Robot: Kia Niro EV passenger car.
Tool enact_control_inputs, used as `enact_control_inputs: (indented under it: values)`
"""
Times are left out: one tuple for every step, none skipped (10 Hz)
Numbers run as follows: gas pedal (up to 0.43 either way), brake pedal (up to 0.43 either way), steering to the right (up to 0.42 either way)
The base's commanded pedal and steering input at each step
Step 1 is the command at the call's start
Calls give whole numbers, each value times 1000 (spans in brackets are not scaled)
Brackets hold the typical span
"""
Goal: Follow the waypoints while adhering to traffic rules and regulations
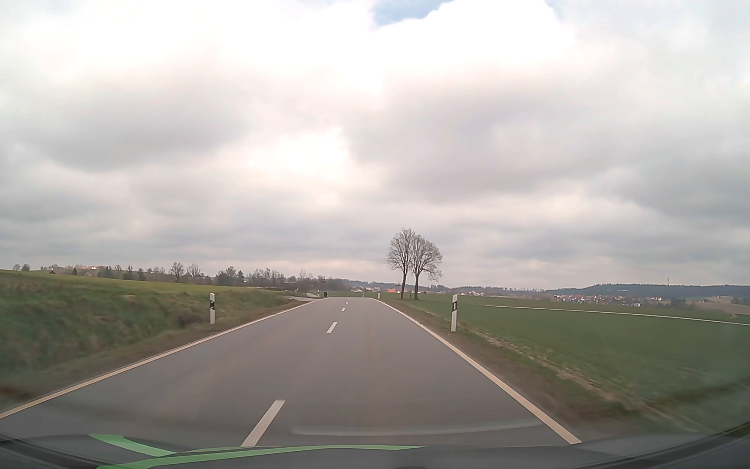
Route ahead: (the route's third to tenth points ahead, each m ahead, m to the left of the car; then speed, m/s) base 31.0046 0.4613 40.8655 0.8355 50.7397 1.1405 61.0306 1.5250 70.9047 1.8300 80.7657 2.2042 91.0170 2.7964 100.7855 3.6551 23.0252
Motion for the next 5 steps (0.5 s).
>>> enact_control_inputs:
  values:
    - [248,0,-5]
    - [248,0,-5]
    - [248,0,-5]
    - [248,0,-5]
    - [248,0,-5]
